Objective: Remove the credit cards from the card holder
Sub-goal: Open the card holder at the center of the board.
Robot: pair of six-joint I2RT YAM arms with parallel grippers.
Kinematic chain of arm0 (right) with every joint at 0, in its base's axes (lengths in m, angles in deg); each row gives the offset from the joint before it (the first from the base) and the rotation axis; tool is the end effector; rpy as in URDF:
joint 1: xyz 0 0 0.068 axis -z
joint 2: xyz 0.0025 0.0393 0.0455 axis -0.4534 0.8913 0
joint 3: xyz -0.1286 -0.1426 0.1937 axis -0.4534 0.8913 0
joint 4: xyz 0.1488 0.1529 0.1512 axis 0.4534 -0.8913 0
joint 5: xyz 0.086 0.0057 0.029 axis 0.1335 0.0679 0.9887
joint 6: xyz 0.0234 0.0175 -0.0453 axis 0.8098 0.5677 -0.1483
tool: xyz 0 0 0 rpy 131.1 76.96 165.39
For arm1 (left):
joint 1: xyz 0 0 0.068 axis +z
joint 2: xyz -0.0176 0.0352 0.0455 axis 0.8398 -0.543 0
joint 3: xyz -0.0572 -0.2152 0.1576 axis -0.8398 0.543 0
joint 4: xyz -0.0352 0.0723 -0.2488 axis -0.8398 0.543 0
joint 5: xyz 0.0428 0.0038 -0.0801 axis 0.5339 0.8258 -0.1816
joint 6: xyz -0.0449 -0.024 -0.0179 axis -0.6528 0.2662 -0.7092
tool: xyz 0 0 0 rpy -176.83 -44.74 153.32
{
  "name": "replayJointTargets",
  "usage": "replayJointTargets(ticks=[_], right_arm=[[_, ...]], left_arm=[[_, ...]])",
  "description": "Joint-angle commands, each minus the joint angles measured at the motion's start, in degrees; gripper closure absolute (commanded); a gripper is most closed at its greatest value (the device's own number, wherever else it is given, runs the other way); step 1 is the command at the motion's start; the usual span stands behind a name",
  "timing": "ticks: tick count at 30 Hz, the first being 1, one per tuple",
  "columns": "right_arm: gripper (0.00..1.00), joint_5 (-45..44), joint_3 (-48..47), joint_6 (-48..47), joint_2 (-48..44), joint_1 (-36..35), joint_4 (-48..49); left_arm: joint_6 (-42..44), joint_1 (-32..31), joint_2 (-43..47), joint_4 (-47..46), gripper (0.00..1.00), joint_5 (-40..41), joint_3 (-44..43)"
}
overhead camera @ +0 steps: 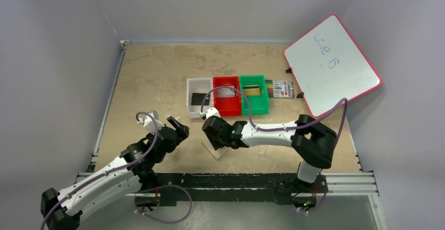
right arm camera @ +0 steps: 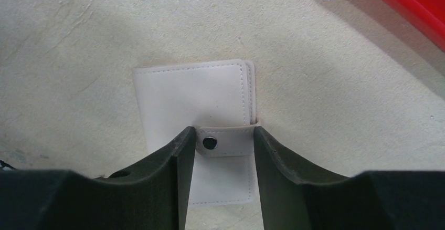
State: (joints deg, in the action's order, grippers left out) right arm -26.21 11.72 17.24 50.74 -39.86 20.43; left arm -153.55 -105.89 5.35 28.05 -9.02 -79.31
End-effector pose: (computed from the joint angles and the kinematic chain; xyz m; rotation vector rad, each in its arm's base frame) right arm 0.1489 0.3196 0.1824 -0.7160 2.3189 0.3591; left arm 0.0947 -0.0772 0.1974 -0.7910 2.0756 -0.5046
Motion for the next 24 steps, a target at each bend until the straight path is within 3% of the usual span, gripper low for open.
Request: replayJointTargets(ticks=[1,12,24], right_arm=[[0.55,-2.45,0.38,2.74,1.07,-0.41,-1.62],[0.87,-0.02,1.61,10.53,2.46,-0.41,1.25],[0.96,3.09,7.69,21.88,-1.80,0.00,10.14]], left_arm=[[2.35,0.04,-2.61,-6.16,0.15,-3.47,0.57],[5.75,-0.01,-13.25,-22.88,0.17,-16.92,4.23],[4.82,-0.10,-23.31,-33.30,0.25,-24.10,6.11]])
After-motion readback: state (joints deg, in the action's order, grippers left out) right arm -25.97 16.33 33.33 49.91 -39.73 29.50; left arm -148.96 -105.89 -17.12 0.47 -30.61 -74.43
